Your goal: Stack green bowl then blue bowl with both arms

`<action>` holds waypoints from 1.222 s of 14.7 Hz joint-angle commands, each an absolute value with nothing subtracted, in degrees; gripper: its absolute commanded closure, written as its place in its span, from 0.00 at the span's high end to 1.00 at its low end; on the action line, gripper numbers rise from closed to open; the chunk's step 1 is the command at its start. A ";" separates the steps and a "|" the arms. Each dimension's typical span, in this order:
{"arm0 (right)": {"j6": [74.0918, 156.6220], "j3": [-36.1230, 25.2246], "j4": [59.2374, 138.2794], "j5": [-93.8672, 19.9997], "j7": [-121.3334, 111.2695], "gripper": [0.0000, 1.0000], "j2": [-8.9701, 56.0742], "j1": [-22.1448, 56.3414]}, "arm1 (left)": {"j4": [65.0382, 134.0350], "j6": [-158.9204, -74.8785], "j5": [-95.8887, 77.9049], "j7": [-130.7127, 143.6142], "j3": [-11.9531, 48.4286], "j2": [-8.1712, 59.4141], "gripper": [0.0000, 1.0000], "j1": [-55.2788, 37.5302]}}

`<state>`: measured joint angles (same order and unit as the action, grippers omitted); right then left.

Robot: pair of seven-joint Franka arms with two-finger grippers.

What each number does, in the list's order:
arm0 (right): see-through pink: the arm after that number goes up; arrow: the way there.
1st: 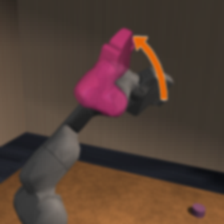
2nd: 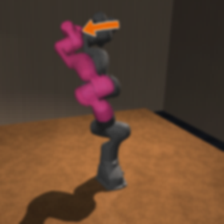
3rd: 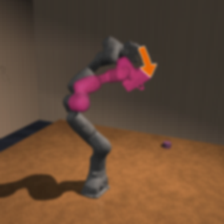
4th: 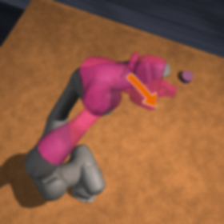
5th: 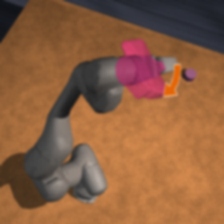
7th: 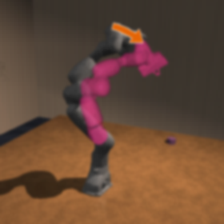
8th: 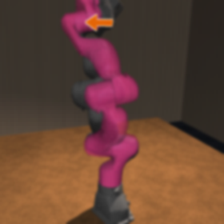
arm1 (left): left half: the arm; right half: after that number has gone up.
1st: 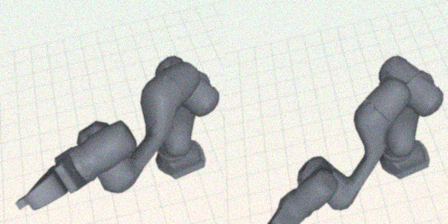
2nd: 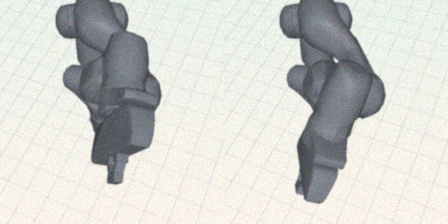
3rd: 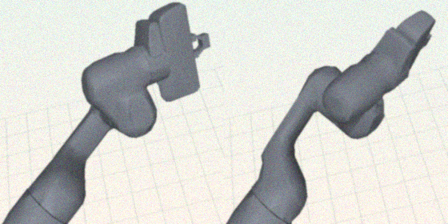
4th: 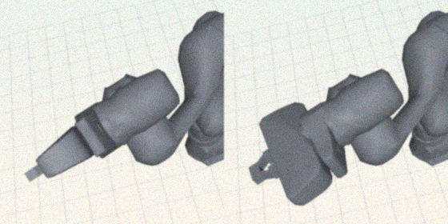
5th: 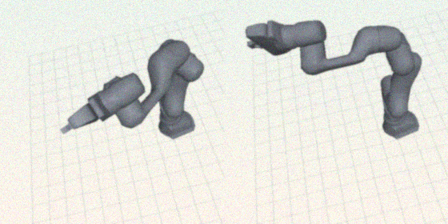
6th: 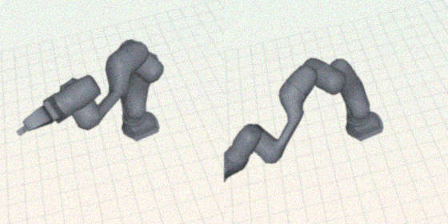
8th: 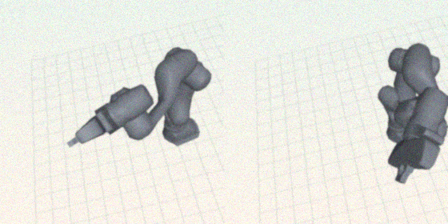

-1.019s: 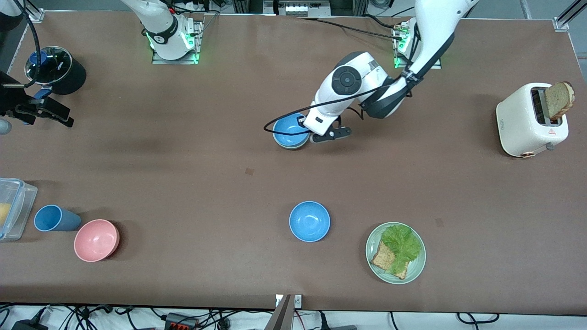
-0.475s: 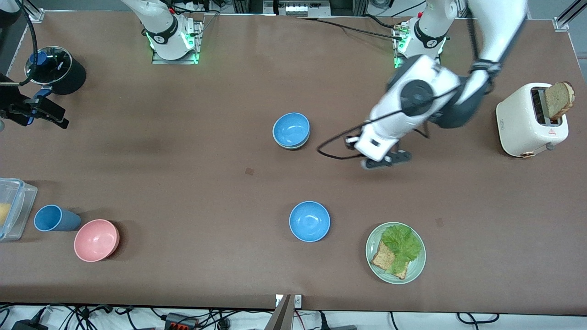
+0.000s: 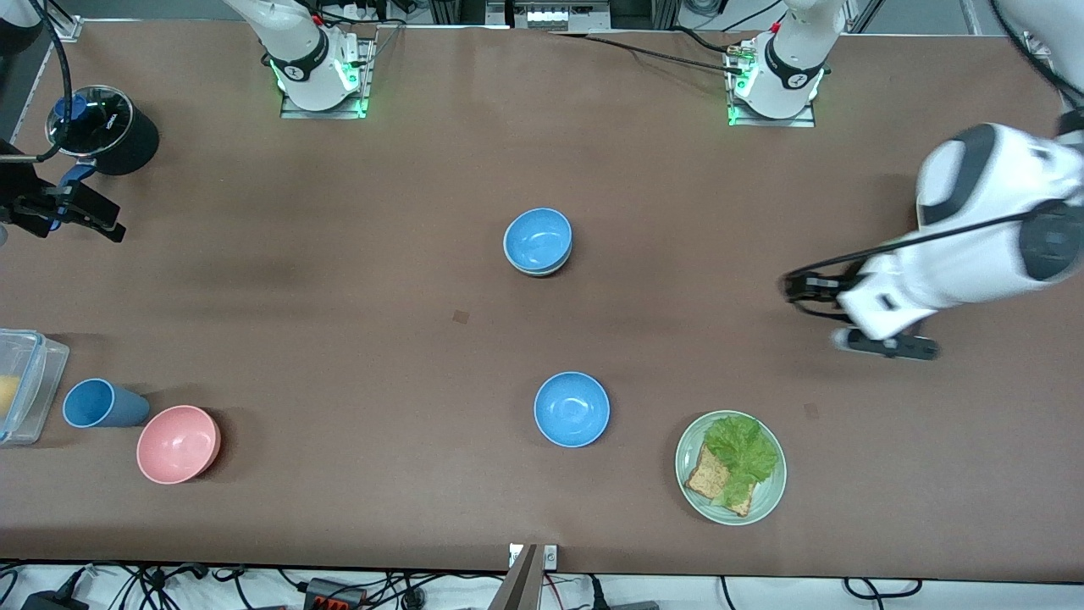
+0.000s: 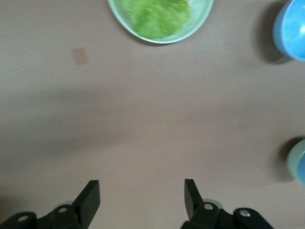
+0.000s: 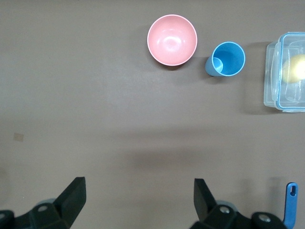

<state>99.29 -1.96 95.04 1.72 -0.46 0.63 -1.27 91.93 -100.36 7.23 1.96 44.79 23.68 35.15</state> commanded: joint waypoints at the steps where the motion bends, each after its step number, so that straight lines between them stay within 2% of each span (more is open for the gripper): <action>1: 99.05 -1.85 94.31 2.37 -1.05 1.00 0.97 -1.14 | 91.49 -98.53 6.86 -5.79 41.26 19.98 1.00 35.69; 3: 98.97 -1.85 94.31 2.37 -0.79 1.00 0.97 -1.14 | 93.07 -98.09 5.46 -5.71 31.09 14.35 1.00 27.21; 6: 98.88 -1.85 94.22 2.29 -0.70 1.00 0.97 -1.14 | 95.18 -97.73 -6.66 -5.19 4.31 8.80 1.00 9.46; 7: 98.88 -1.85 94.31 2.29 -0.62 1.00 0.97 -1.14 | 95.71 -96.78 -7.11 -4.84 -0.57 7.75 1.00 5.58; 11: 98.88 -1.93 94.31 2.20 -0.35 1.00 0.97 -1.23 | 95.97 -93.08 -6.33 3.47 0.43 4.40 1.00 5.36; 14: 98.79 -1.93 94.22 2.11 -0.35 1.00 0.97 -1.32 | 97.03 -93.51 0.87 7.72 5.78 2.99 1.00 5.54; 18: 97.65 -1.76 94.22 1.94 -0.97 1.00 0.79 -1.05 | 96.07 -92.20 0.88 9.67 6.24 2.99 1.00 5.01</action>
